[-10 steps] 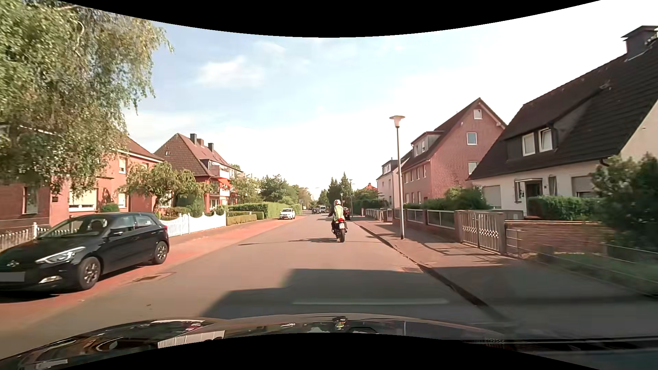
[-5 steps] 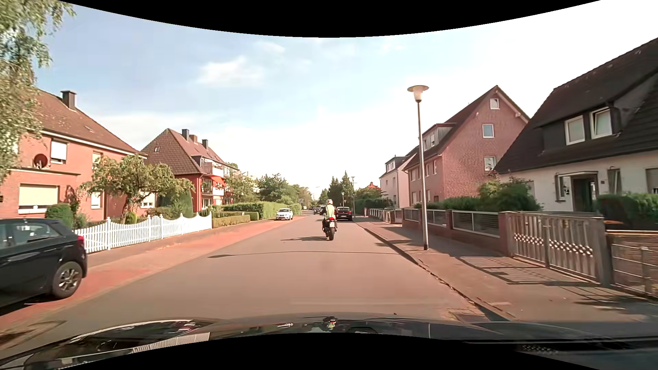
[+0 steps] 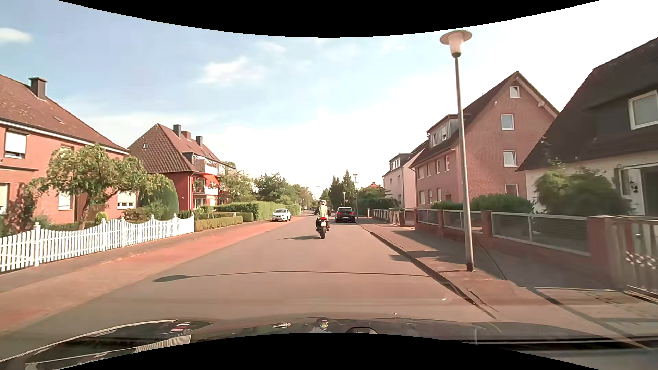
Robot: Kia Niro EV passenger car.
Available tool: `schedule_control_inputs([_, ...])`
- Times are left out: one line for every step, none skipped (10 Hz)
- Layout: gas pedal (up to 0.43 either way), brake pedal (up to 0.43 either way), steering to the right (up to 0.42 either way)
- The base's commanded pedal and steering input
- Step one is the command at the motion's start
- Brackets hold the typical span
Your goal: Follow the waypoints while adhering to traffic rules and regulations
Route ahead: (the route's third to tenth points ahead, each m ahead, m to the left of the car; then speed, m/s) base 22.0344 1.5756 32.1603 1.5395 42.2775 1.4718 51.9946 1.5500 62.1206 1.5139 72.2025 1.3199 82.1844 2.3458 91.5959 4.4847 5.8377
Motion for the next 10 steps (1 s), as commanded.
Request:
schedule_control_inputs([0.039,0.0,-0.005])
schedule_control_inputs([0.039,0.0,-0.007])
schedule_control_inputs([0.039,0.0,-0.007])
schedule_control_inputs([0.039,0.0,-0.007])
schedule_control_inputs([0.039,0.0,-0.007])
schedule_control_inputs([0.039,0.0,-0.006])
schedule_control_inputs([0.039,0.0,-0.005])
schedule_control_inputs([0.039,0.0,-0.005])
schedule_control_inputs([0.039,0.0,-0.005])
schedule_control_inputs([0.039,0.0,-0.005])
